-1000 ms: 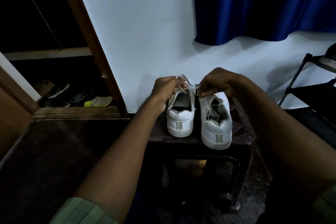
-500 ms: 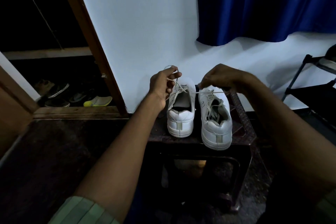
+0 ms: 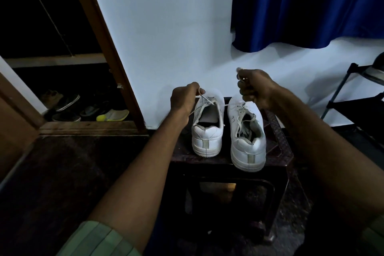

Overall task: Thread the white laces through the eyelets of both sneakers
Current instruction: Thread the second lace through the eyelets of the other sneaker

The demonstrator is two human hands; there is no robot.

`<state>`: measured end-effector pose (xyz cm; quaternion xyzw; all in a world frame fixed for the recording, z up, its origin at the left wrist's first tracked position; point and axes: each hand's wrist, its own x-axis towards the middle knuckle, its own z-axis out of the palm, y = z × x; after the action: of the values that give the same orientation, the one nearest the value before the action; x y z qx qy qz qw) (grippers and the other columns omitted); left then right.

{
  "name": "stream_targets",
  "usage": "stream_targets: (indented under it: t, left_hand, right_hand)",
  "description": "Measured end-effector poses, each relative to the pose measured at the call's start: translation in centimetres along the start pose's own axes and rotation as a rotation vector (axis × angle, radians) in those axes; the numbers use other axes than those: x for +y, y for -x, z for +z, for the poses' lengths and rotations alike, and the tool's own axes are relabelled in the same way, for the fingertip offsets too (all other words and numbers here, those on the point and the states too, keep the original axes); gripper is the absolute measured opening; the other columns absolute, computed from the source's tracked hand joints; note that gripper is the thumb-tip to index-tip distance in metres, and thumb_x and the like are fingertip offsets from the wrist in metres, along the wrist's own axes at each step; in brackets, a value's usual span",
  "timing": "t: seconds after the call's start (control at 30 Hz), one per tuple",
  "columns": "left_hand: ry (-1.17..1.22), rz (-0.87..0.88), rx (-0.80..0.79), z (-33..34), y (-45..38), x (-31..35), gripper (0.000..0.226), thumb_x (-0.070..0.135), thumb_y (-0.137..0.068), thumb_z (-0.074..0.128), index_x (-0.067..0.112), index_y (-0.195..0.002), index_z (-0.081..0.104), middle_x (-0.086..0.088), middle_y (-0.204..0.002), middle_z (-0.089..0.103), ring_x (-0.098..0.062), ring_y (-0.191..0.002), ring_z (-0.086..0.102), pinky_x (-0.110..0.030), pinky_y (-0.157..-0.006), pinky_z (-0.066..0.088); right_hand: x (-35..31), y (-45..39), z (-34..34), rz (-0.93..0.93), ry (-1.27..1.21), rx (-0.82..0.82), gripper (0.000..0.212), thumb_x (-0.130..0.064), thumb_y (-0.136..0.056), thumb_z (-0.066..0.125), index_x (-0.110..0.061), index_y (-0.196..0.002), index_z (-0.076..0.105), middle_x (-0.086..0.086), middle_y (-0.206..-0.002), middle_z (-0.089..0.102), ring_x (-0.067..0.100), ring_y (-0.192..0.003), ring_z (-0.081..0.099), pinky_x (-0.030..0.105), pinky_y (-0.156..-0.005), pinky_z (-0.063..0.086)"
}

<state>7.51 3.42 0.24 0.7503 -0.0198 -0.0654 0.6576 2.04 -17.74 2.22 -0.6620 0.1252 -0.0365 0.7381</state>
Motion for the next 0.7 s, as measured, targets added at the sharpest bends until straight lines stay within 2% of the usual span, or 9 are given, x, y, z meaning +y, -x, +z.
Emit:
stream_targets:
  t: [0.07, 0.13, 0.27, 0.33, 0.4, 0.5, 0.53, 0.6, 0.7]
  left_hand:
    - [-0.073, -0.008, 0.016, 0.1, -0.2, -0.3, 0.024, 0.026, -0.083, 0.063, 0.021, -0.066, 0.078, 0.010, -0.060, 0.067, -0.009, -0.052, 0.053, -0.023, -0.055, 0.040]
    - [-0.077, -0.018, 0.012, 0.2, -0.3, -0.5, 0.021, 0.026, -0.081, 0.065, 0.022, -0.066, 0.079, 0.009, -0.065, 0.073, -0.013, -0.057, 0.054, -0.025, -0.059, 0.042]
    - [-0.069, 0.056, 0.017, -0.1, -0.8, -1.0, 0.013, 0.027, -0.079, 0.067, 0.018, -0.073, 0.076, -0.006, -0.080, 0.079, -0.014, -0.055, 0.062, -0.024, -0.060, 0.045]
    - [-0.131, 0.093, -0.013, -0.2, -1.2, -1.3, 0.020, 0.032, -0.072, 0.065, 0.019, -0.084, 0.075, -0.005, -0.084, 0.079, -0.018, -0.068, 0.072, -0.030, -0.071, 0.055]
    - [-0.294, 0.118, -0.050, -0.4, -1.7, -1.7, 0.031, 0.040, -0.067, 0.066, 0.016, -0.086, 0.074, -0.001, -0.083, 0.077, -0.026, -0.087, 0.074, -0.040, -0.083, 0.060]
    - [-0.603, 0.158, -0.111, -0.7, -1.7, -2.2, 0.047, 0.057, -0.071, 0.058, 0.011, -0.067, 0.063, -0.002, -0.069, 0.066, -0.033, -0.085, 0.070, -0.039, -0.073, 0.055]
    - [-0.655, 0.161, -0.106, -0.8, -1.8, -2.3, 0.054, 0.064, -0.071, 0.054, 0.011, -0.063, 0.059, -0.002, -0.067, 0.066, -0.034, -0.082, 0.069, -0.037, -0.070, 0.052]
    - [-0.698, 0.152, -0.092, -0.9, -2.2, -2.5, 0.065, 0.073, -0.074, 0.050, 0.010, -0.060, 0.058, -0.006, -0.069, 0.069, -0.032, -0.079, 0.069, -0.034, -0.070, 0.052]
    - [-0.696, 0.135, -0.065, -0.9, -2.5, -2.3, 0.069, 0.070, -0.085, 0.058, 0.012, -0.051, 0.046, -0.002, -0.057, 0.056, -0.031, -0.067, 0.062, -0.032, -0.061, 0.042]
  right_hand:
    - [0.3, 0.2, 0.2, -0.118, 0.416, 0.022, 0.025, -0.029, -0.094, 0.072, -0.013, -0.077, 0.062, -0.003, -0.056, 0.042, 0.009, -0.044, 0.028, 0.020, -0.042, 0.023]
    - [0.8, 0.5, 0.7, -0.183, 0.705, -0.122, 0.014, -0.025, -0.087, 0.080, -0.012, -0.086, 0.077, -0.002, -0.061, 0.058, 0.007, -0.046, 0.038, 0.020, -0.044, 0.031]
    - [1.1, 0.8, 1.5, -0.199, 0.919, -0.202, 0.008, -0.019, -0.084, 0.081, -0.013, -0.079, 0.079, -0.009, -0.057, 0.059, 0.004, -0.053, 0.047, 0.020, -0.053, 0.038]
    - [1.0, 0.8, 1.6, -0.136, 0.824, -0.183, 0.010, -0.014, -0.087, 0.072, -0.005, -0.083, 0.075, -0.002, -0.060, 0.055, 0.011, -0.054, 0.043, 0.021, -0.047, 0.030]
    - [0.9, 0.7, 1.5, -0.073, 0.578, -0.154, 0.015, -0.014, -0.089, 0.061, -0.003, -0.081, 0.068, 0.005, -0.071, 0.064, 0.017, -0.063, 0.048, 0.025, -0.048, 0.028]
    - [0.6, 0.3, 0.9, -0.009, 0.063, -0.170, 0.022, -0.019, -0.100, 0.047, -0.013, -0.080, 0.053, 0.015, -0.096, 0.076, 0.022, -0.083, 0.069, 0.027, -0.057, 0.041]
    - [0.6, 0.1, 0.8, -0.001, -0.077, -0.164, 0.025, -0.019, -0.102, 0.044, -0.014, -0.078, 0.050, 0.018, -0.093, 0.075, 0.027, -0.089, 0.072, 0.028, -0.061, 0.045]
    - [0.7, -0.2, 0.8, 0.013, -0.226, -0.145, 0.030, -0.019, -0.103, 0.044, -0.016, -0.073, 0.046, 0.012, -0.069, 0.063, 0.031, -0.078, 0.069, 0.031, -0.064, 0.046]
    - [1.5, -0.2, 1.8, -0.003, -0.067, -0.069, 0.032, -0.019, -0.103, 0.051, -0.017, -0.072, 0.043, 0.000, -0.056, 0.038, 0.018, -0.056, 0.036, 0.030, -0.057, 0.034]
